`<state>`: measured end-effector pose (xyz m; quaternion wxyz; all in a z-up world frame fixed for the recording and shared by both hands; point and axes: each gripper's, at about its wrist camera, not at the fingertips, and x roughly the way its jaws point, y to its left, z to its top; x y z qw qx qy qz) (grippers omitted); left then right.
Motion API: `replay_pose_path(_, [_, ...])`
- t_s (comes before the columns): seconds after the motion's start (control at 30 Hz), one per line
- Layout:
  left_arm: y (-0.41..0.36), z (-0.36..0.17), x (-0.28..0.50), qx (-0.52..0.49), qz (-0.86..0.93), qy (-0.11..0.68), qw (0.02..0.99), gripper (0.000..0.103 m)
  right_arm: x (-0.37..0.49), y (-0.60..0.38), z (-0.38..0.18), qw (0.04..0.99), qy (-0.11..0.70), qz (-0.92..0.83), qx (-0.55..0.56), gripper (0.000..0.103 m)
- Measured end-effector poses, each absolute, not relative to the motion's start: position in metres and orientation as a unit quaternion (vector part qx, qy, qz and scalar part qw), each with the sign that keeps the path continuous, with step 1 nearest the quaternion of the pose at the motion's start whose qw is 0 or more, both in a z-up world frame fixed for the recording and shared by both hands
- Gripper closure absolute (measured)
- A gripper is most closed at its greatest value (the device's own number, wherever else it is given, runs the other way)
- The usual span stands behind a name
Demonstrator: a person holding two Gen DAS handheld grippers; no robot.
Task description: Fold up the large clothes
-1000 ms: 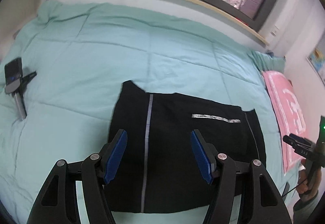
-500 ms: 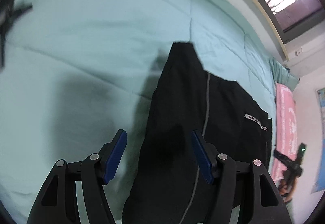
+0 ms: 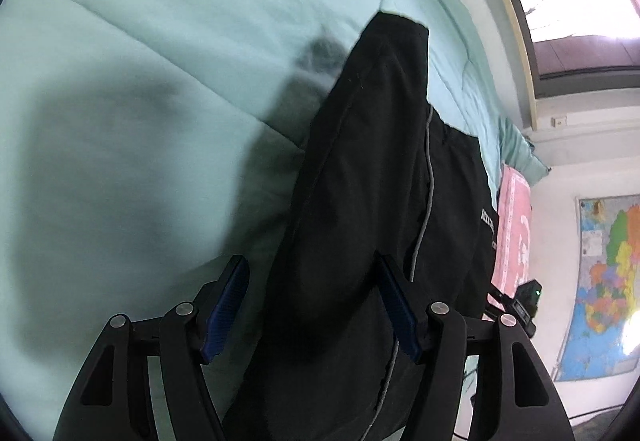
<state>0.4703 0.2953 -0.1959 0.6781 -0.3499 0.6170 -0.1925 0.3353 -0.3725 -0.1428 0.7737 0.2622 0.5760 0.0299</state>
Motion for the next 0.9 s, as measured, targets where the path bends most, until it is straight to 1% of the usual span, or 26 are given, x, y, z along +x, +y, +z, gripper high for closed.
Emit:
replay_pose_path(0.07, [0.290,-0.204,0.473,-0.356,-0.201,0.621,0.669,0.027,0.335,-0.370,-0.158,0.763,0.588,0.039,0.267,0.018])
replay_pose_path(0.1, [0.286,-0.209,0.474,-0.360,-0.202,0.624,0.664,0.025,0.335,-0.371,-0.165,0.757,0.590,0.044,0.277,0.016])
replay_pose_path(0.2, [0.276,-0.216,0.477,-0.371,-0.203,0.619,0.662,0.024,0.337,-0.373,-0.195,0.730,0.591,0.068,0.338,0.007])
replay_pose_path(0.27, [0.272,-0.221,0.478,-0.376,-0.200,0.615,0.663,0.024,0.340,-0.369,-0.201,0.728,0.587,0.074,0.346,0.006])
replay_pose_path(0.3, [0.269,-0.221,0.477,-0.376,-0.202,0.611,0.666,0.032,0.341,-0.365,-0.199,0.730,0.587,0.078,0.342,0.013])
replay_pose_path(0.33, [0.268,-0.218,0.476,-0.378,-0.214,0.606,0.667,0.046,0.342,-0.360,-0.196,0.732,0.586,0.084,0.338,0.020])
replay_pose_path(0.37, [0.266,-0.214,0.475,-0.378,-0.226,0.603,0.665,0.053,0.342,-0.355,-0.193,0.733,0.584,0.094,0.334,0.029])
replay_pose_path(0.4, [0.264,-0.208,0.474,-0.369,-0.228,0.602,0.670,0.057,0.342,-0.350,-0.187,0.739,0.587,0.093,0.317,0.036])
replay_pose_path(0.47, [0.263,-0.199,0.471,-0.359,-0.239,0.598,0.675,0.058,0.339,-0.339,-0.176,0.750,0.587,0.103,0.286,0.043])
replay_pose_path(0.53, [0.263,-0.198,0.470,-0.358,-0.241,0.601,0.673,0.058,0.336,-0.335,-0.171,0.753,0.591,0.108,0.270,0.044])
replay_pose_path(0.57, [0.263,-0.202,0.472,-0.355,-0.237,0.606,0.671,0.053,0.336,-0.334,-0.174,0.750,0.596,0.111,0.263,0.040])
replay_pose_path(0.6, [0.262,-0.205,0.476,-0.356,-0.230,0.612,0.668,0.039,0.339,-0.333,-0.178,0.747,0.599,0.114,0.265,0.032])
replay_pose_path(0.63, [0.257,-0.213,0.482,-0.363,-0.220,0.621,0.659,0.033,0.342,-0.333,-0.187,0.739,0.604,0.118,0.275,0.029])
replay_pose_path(0.67, [0.256,-0.221,0.483,-0.373,-0.215,0.624,0.652,0.028,0.347,-0.333,-0.197,0.728,0.609,0.124,0.290,0.025])
replay_pose_path(0.73, [0.257,-0.227,0.482,-0.400,-0.206,0.615,0.648,0.028,0.352,-0.332,-0.206,0.719,0.612,0.124,0.306,0.025])
replay_pose_path(0.77, [0.255,-0.222,0.480,-0.398,-0.201,0.612,0.653,0.033,0.353,-0.331,-0.205,0.718,0.612,0.119,0.310,0.027])
replay_pose_path(0.8, [0.253,-0.214,0.478,-0.387,-0.199,0.609,0.663,0.045,0.351,-0.328,-0.198,0.725,0.610,0.118,0.298,0.039])
replay_pose_path(0.83, [0.251,-0.203,0.474,-0.367,-0.194,0.607,0.678,0.052,0.348,-0.322,-0.189,0.736,0.605,0.120,0.278,0.045])
replay_pose_path(0.87, [0.247,-0.190,0.469,-0.347,-0.192,0.604,0.692,0.061,0.346,-0.317,-0.180,0.747,0.601,0.119,0.259,0.052])
replay_pose_path(0.9, [0.245,-0.176,0.463,-0.333,-0.192,0.598,0.703,0.065,0.339,-0.310,-0.166,0.759,0.594,0.117,0.238,0.058])
